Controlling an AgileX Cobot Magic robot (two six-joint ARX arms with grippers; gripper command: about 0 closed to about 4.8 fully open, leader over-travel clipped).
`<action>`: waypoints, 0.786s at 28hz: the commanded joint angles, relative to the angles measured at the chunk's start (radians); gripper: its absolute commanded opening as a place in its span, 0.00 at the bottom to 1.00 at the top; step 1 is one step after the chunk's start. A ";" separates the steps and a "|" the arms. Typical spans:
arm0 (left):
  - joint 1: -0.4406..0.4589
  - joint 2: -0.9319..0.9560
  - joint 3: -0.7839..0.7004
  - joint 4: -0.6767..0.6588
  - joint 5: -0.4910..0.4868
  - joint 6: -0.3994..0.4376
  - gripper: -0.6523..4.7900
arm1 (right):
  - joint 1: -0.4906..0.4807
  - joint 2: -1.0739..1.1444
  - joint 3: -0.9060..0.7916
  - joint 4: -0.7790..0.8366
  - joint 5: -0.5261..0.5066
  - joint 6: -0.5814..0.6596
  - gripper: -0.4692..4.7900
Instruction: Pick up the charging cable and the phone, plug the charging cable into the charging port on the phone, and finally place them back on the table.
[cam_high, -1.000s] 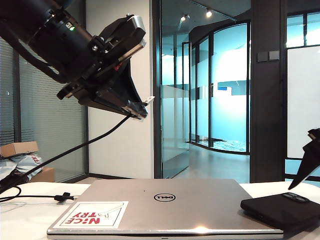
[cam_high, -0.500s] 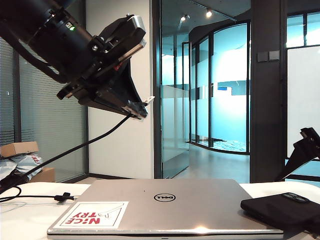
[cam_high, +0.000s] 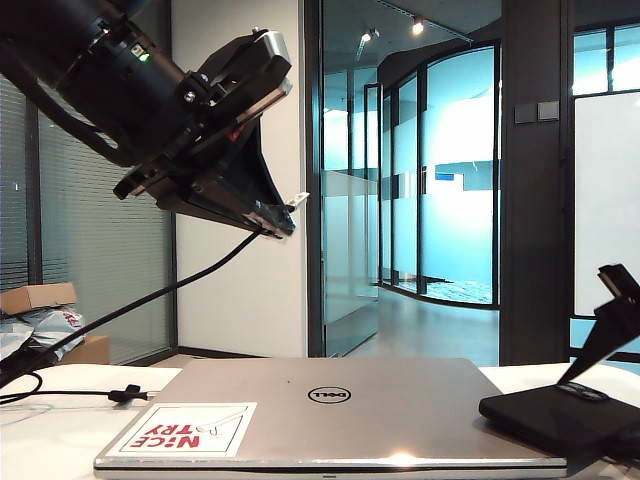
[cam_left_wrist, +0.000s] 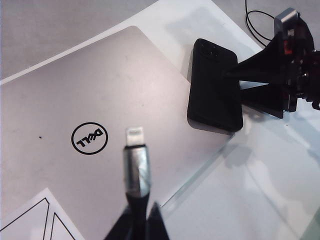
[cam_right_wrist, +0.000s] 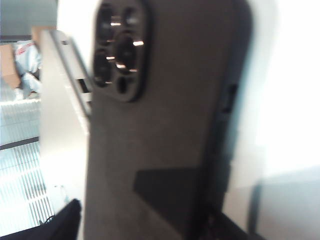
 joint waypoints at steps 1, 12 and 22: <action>0.000 -0.005 0.002 0.016 0.004 0.004 0.11 | 0.000 -0.001 0.001 0.000 0.009 -0.001 0.56; 0.000 -0.005 0.002 0.016 0.004 0.004 0.11 | 0.002 -0.004 0.001 0.001 0.029 -0.010 0.08; 0.000 -0.005 0.002 0.009 0.004 0.004 0.11 | 0.003 -0.367 0.023 -0.280 0.047 -0.258 0.08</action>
